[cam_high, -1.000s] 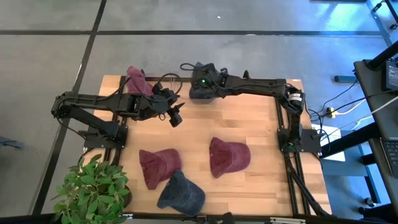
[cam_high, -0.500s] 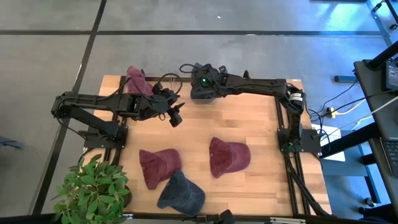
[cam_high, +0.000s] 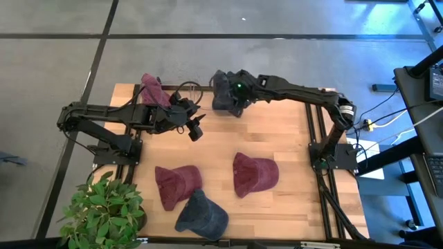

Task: Pick & Place hat
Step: Put the top blue cap into the right transparent bin

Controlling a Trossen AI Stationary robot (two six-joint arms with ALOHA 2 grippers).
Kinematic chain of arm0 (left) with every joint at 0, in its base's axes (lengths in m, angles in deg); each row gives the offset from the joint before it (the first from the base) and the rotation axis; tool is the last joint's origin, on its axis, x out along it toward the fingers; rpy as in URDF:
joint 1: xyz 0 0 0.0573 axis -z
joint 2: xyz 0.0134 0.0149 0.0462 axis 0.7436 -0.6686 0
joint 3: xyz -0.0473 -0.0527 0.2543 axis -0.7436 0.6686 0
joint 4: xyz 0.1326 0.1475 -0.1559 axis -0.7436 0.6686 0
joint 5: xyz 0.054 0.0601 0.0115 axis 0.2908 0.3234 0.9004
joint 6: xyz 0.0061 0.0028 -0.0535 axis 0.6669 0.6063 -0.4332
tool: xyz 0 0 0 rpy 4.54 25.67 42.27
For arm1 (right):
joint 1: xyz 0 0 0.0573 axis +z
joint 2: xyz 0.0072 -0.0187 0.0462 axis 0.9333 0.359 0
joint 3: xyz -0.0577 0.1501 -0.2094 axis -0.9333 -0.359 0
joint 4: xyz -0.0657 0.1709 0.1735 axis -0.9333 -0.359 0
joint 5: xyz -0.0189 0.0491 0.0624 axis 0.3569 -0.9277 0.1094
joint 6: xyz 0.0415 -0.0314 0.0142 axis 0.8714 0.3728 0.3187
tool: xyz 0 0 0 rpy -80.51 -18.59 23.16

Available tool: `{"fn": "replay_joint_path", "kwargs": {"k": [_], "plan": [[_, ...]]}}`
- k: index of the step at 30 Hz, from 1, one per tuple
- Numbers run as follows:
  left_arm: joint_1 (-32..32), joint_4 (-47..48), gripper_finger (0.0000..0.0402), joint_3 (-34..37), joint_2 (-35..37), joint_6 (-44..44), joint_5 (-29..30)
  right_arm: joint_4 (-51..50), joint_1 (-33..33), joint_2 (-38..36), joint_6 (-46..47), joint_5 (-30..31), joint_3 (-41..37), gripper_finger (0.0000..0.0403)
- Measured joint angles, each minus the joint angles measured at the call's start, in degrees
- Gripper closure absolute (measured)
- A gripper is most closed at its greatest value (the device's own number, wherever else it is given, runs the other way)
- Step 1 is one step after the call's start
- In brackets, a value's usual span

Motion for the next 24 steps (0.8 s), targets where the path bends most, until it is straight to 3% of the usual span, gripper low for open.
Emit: {"fn": "replay_joint_path", "kwargs": {"k": [3, 11, 16, 24], "plan": [[0.0, 0.0, 0.0236, 0.0, 0.0, 0.0, 0.0, -2.1, -0.1, 1.3, -5.9, 0.7, 0.0, 0.0192], [0.0, 0.0, 0.0233, 0.0, 0.0, -0.1, 0.0, -0.5, -1.1, 2.9, -10.8, 1.3, -0.1, 0.0203], [0.0, 0.0, 0.0236, 0.0, 0.0, -0.1, 0.0, -0.8, -2.6, 3.2, -10.7, -6.8, -0.1, 0.0244], [0.0, 0.0, 0.0234, 0.0, 0.0, -0.1, 0.0, 1.0, -2.7, 4.6, -10.9, -10.2, -0.1, 0.0328]]}}
